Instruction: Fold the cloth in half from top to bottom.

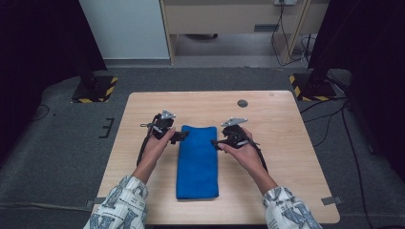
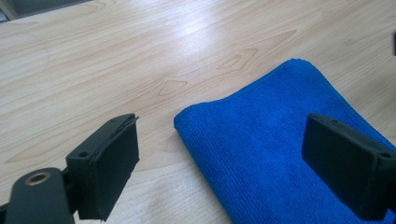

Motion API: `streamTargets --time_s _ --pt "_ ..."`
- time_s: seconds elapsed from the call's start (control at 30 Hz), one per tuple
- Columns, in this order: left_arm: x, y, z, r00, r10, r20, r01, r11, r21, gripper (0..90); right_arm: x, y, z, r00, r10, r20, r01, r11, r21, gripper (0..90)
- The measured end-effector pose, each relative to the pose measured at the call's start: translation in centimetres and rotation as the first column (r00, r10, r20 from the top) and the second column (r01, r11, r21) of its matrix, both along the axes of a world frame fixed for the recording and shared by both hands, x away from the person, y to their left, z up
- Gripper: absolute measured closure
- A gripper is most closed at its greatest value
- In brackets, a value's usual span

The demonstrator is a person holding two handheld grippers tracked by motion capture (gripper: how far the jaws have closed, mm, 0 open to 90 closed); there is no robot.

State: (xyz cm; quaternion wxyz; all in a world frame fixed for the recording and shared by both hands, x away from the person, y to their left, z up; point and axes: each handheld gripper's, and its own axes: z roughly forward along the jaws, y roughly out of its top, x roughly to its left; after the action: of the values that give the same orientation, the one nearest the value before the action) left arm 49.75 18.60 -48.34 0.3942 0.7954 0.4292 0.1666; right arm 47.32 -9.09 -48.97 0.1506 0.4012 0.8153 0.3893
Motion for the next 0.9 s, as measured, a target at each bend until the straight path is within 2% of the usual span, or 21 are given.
streamTargets --time_s 0.1,0.17,0.2,0.27,0.37,0.47,0.53,0.6,0.67,0.73,0.77,0.9 --pt "0.4 -0.1 0.2 1.0000 -0.007 0.000 0.007 1.0000 -0.004 11.7 1.0 0.5 0.0 0.9999 0.011 -0.001 -0.011 0.9999 0.000 20.7" --pt "0.6 -0.2 0.3 0.9999 -0.011 0.003 0.011 0.9999 -0.011 12.2 1.7 0.8 0.0 0.9999 0.012 -0.006 -0.012 0.9999 0.002 24.6" --pt "0.7 -0.2 0.3 0.9999 -0.006 0.010 0.006 0.9996 -0.026 12.7 1.9 0.9 0.0 0.9999 0.007 -0.010 -0.007 1.0000 -0.001 25.3" --pt "0.7 -0.2 0.3 1.0000 -0.003 0.004 0.003 0.9991 -0.042 14.7 2.2 1.0 -0.1 1.0000 0.002 -0.001 -0.002 0.9999 -0.017 32.6" --pt "0.5 -0.5 0.4 0.9996 -0.023 0.014 0.023 0.9997 -0.007 17.1 2.5 1.1 -0.2 1.0000 -0.004 0.004 0.004 0.9999 -0.011 39.3" --pt "0.6 -0.6 0.3 0.9998 -0.022 0.003 0.022 0.9997 -0.012 17.1 3.0 0.9 -0.2 1.0000 -0.006 0.003 0.006 0.9999 -0.013 45.8" --pt "0.8 -0.8 0.4 0.9997 -0.024 -0.002 0.024 0.9997 0.009 17.3 3.6 0.7 -0.2 0.9998 -0.015 0.010 0.015 0.9999 0.000 50.0" --pt "1.1 -1.0 0.6 0.9998 -0.018 -0.008 0.018 0.9998 0.006 17.9 4.1 0.6 -0.3 0.9998 -0.020 0.006 0.020 0.9997 0.012 51.7" --pt "1.4 -1.3 0.7 0.9997 -0.023 -0.012 0.023 0.9993 0.029 19.0 4.6 0.5 -0.6 0.9998 -0.018 0.000 0.018 0.9998 0.011 52.9" --pt "1.5 -1.4 0.7 0.9998 -0.021 -0.007 0.021 0.9992 0.034 21.2 5.0 0.5 -0.9 0.9999 -0.016 -0.007 0.016 0.9997 0.021 54.0" --pt "1.9 -1.7 0.7 0.9994 -0.020 -0.027 0.022 0.9985 0.051 21.8 5.4 0.6 -1.2 0.9998 -0.012 -0.019 0.013 0.9994 0.034 55.5" --pt "2.4 -2.1 0.2 0.9989 -0.019 -0.043 0.022 0.9965 0.081 30.1 6.2 0.8 -2.1 0.9992 -0.004 -0.039 0.005 0.9997 0.026 57.0"
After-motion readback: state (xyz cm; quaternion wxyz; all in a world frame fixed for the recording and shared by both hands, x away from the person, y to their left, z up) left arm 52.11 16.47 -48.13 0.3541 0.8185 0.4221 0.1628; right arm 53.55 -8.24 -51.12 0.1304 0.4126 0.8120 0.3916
